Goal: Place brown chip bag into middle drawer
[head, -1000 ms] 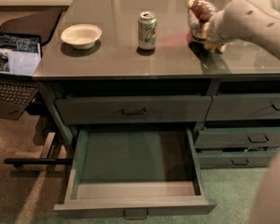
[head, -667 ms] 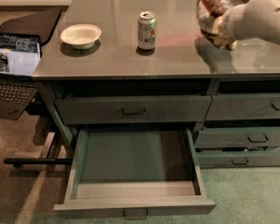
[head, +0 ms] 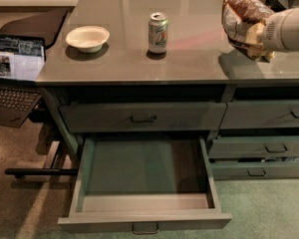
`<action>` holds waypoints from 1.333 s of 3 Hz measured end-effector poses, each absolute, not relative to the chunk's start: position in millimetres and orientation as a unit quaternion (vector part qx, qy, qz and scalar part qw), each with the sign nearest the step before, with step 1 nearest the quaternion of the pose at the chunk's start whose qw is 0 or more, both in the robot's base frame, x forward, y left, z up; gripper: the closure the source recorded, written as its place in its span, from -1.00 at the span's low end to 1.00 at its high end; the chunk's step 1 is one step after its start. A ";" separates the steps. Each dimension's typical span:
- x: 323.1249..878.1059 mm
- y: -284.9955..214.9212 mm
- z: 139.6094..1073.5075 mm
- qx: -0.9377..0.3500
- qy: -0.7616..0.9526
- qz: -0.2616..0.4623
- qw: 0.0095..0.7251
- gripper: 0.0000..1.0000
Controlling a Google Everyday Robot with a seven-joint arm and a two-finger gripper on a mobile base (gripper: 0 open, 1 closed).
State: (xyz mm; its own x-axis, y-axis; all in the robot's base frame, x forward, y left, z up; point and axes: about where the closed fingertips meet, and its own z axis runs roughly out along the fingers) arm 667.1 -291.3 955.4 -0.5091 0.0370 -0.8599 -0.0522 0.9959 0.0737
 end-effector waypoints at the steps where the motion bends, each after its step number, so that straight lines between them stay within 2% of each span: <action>1: 626.8 -287.6 944.5 -0.030 0.873 0.069 0.483 1.00; 3: 567.9 -262.3 929.9 -0.080 0.866 0.186 0.456 1.00; 4: 545.4 -271.1 930.5 -0.103 0.865 0.188 0.454 1.00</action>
Offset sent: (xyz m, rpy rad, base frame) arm -0.1436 0.0114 -0.0296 -0.1073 -0.0339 0.5080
